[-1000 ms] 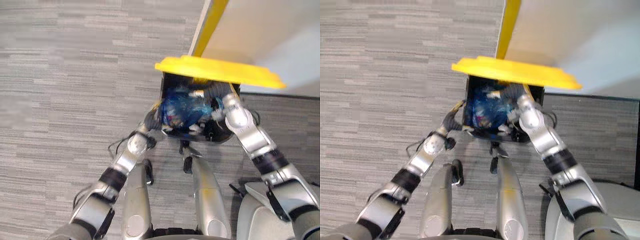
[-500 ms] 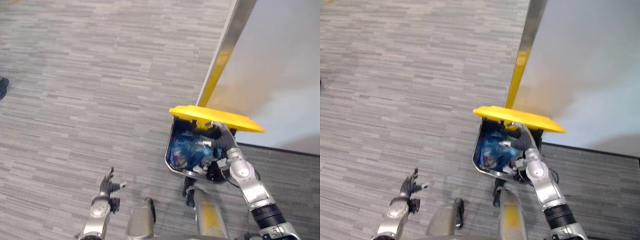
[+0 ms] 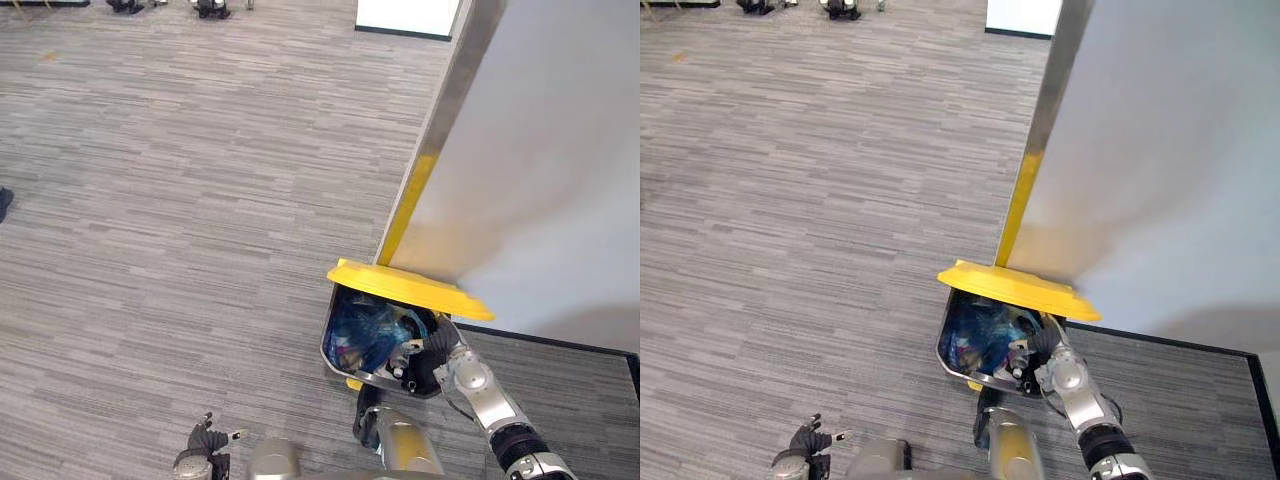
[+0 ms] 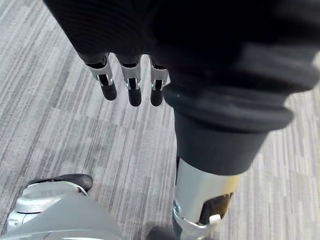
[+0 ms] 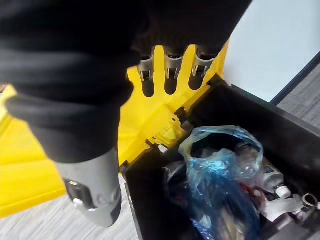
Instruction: Gather rubbish on tea table into small bin, then transfer packed bag to large trash can.
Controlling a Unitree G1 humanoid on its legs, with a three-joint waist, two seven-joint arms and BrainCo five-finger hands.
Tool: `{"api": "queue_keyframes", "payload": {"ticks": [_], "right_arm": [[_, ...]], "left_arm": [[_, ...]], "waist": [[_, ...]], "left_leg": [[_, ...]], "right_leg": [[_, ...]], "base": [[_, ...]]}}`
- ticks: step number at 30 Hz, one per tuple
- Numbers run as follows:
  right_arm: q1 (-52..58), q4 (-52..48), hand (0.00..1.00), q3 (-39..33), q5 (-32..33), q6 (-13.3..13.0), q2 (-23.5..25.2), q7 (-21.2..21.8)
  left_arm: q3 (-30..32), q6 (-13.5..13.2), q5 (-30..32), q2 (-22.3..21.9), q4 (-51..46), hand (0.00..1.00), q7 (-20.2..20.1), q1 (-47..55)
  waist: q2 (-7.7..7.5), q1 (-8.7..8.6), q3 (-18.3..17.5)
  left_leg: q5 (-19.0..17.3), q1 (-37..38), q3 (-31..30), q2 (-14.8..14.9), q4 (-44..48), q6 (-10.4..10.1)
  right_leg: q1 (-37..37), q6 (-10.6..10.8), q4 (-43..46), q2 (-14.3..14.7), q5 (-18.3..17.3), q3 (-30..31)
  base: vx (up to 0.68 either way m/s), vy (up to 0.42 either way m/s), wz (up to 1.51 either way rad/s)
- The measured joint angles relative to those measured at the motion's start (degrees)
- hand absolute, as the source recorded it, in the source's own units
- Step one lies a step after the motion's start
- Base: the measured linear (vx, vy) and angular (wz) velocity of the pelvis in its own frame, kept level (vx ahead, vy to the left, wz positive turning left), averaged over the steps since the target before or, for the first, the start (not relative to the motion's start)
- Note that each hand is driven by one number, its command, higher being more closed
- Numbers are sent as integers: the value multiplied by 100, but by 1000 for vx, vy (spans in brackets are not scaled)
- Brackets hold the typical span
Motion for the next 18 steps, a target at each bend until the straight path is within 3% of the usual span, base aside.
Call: {"api": "queue_keyframes", "payload": {"ticks": [1, 2, 3, 4, 5, 6, 8, 9, 10, 11, 12, 13, 16, 18], "right_arm": [[102, -49, 0, 4, 3, -8, 55, 3], [143, -110, 0, -3, 6, -12, 76, 6], [228, -141, 0, -27, 13, -25, 138, 0], [550, -140, 0, -26, 26, -27, 261, 9], [696, -135, 0, -26, 46, -27, 329, 15], [917, -80, 0, -25, 108, -38, 464, 47], [1039, 190, 0, -39, 118, -39, 615, 103], [1079, 389, 0, -163, 116, -22, 667, 105], [1165, 573, 0, -333, 116, -18, 676, 84], [1170, 708, 0, -367, 111, -21, 676, 82], [1150, 1094, 0, -405, 104, -12, 682, 79], [1072, 1545, 0, -556, 103, 40, 634, 54], [1044, 2034, 0, -818, 106, 219, 552, -52], [1089, 2144, 0, -974, 107, 219, 550, -65]], "left_arm": [[5, -1, -37, -10, -3, 0, 1, -45], [15, -10, -54, -64, -25, 0, 5, -45], [4, -23, -65, -129, -65, 0, 11, -70], [-48, -24, -96, -146, -156, 0, 14, -80], [-49, -21, -102, -144, -203, 0, 14, -78], [-48, -19, -106, -135, -232, 0, 14, 21], [-16, -3, -112, -97, -227, 0, 15, 47], [-19, 49, -119, -201, -216, 0, 15, 40], [-43, 43, -128, -377, -215, 0, 11, 73], [-45, 27, -140, -396, -222, 0, 13, 79], [-79, 35, -151, -393, -207, 0, 14, 20], [-140, 39, -151, -470, -134, 0, 16, -85], [-183, 33, -149, -530, -94, 0, 17, -25], [-275, 33, -149, -502, -93, 0, 18, 16]], "waist": [[-91, -24, 2], [15, 7, -46], [121, -36, 7], [7, -135, -48], [27, -117, -61], [-103, -113, -162], [-276, -100, -262], [-197, -91, -303], [-25, -95, -395], [-41, -111, -422], [-245, -125, -509], [-124, -125, -485], [125, -138, -587], [137, -145, -598]], "left_leg": [[48, -104, -12, -100, 184, 79], [75, -180, 91, 96, 167, 201], [67, -240, 121, 137, 135, 201], [181, -235, 74, 144, 98, 188], [204, -265, 74, 159, 98, 173], [242, -366, 99, 173, 134, 138], [358, -476, 219, 227, 86, 16], [599, -413, 308, 290, -307, -23], [879, -371, 360, 439, -821, -2], [1023, -362, 459, 411, -991, -84], [1205, -299, 533, 197, -1259, -90], [1349, -292, 551, 182, -1440, -160], [1602, -203, 379, 287, -1797, -178], [1617, -147, 335, 317, -1847, -186]], "right_leg": [[-58, 196, 14, -69, 104, 109], [-103, 321, -51, 41, 231, 219], [-394, -156, 1071, -45, -46, 271], [-481, -377, 2641, -279, -403, 345], [-419, -374, 2973, -368, -405, 389], [-167, -358, 3292, -580, -358, 504], [1, -124, 2974, -640, -541, 467], [141, -101, 2413, -435, -533, 380], [407, -13, 1654, -211, -708, 390], [431, 1, 1629, -253, -860, 387], [592, 52, 1119, -341, -1202, 511], [783, -109, 509, -227, -1271, 512], [821, -234, 102, 45, -958, 523], [890, -206, -23, 99, -926, 512]], "base": [[-121, 55, -35], [-188, 4, -40], [-219, -25, -21], [-211, -41, -2], [-136, -23, 0], [-123, -99, -21], [-133, -146, -37], [-205, -173, -50], [-207, -190, -42], [-174, -213, -30], [-97, -209, -23], [-100, -149, -22], [-103, -64, -25], [-49, -33, -1]]}}
